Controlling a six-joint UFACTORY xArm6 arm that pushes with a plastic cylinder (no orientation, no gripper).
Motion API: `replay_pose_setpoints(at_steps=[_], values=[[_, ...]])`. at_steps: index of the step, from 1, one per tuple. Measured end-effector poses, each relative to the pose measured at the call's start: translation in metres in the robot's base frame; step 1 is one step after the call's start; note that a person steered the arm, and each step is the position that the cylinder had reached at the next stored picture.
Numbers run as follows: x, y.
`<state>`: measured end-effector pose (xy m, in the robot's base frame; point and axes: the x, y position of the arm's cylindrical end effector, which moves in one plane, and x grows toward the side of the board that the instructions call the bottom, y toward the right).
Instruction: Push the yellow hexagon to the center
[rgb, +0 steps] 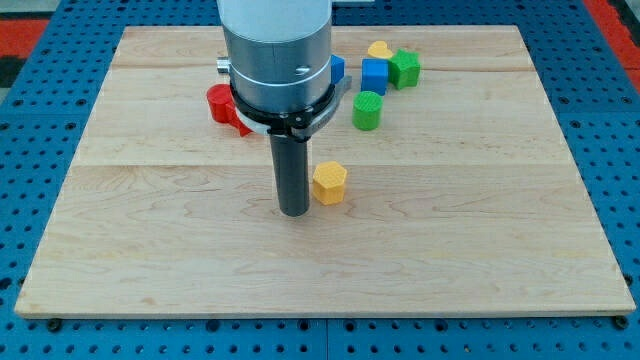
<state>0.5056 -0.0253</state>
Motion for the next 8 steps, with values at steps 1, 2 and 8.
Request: replay_pose_setpoints(at_steps=[1, 2, 8], values=[[-0.001, 0.045], [-0.009, 0.094], [0.003, 0.06]])
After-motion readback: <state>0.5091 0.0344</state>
